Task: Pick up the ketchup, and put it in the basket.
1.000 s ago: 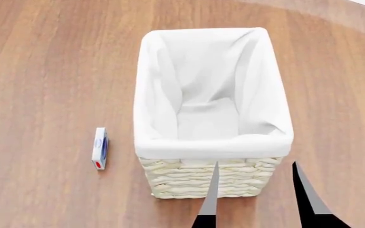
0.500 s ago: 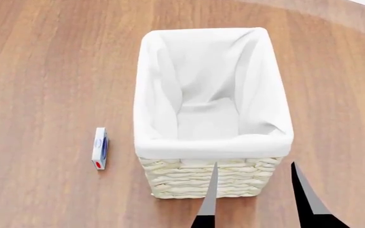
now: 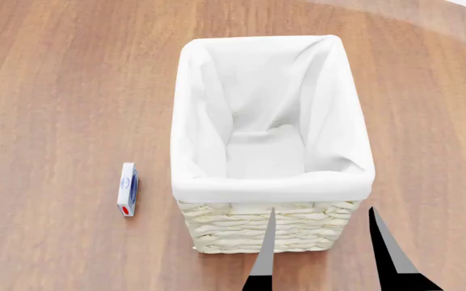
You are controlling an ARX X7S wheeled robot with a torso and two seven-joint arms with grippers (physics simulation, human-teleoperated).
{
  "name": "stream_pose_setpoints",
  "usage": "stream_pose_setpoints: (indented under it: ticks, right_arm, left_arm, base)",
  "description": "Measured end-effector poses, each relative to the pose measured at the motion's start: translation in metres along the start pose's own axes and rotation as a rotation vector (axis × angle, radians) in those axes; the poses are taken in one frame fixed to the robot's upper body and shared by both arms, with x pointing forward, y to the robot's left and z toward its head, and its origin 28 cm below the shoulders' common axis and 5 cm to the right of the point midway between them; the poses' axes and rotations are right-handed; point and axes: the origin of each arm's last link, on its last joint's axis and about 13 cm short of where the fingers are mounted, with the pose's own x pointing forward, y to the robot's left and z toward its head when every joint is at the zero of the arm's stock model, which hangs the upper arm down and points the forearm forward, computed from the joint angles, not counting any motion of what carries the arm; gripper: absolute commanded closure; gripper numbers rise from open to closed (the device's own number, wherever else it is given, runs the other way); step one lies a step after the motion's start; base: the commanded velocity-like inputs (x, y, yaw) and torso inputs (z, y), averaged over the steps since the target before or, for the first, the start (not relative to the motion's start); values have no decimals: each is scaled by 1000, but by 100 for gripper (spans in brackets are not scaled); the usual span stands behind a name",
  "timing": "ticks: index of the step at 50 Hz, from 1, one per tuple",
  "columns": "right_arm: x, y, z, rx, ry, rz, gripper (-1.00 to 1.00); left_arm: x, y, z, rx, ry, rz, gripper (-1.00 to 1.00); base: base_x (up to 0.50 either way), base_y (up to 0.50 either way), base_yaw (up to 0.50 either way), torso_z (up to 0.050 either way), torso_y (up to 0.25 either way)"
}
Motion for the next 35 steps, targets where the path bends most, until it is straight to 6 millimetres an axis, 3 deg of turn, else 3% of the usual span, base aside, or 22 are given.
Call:
stream_pose_setpoints:
  ticks: [35]
  right_arm:
    - [-1, 1, 0, -1, 0, 6, -100]
  left_arm:
    - [9, -4, -2, 4, 25, -29, -100]
  base:
    - [0, 0, 0, 0, 0]
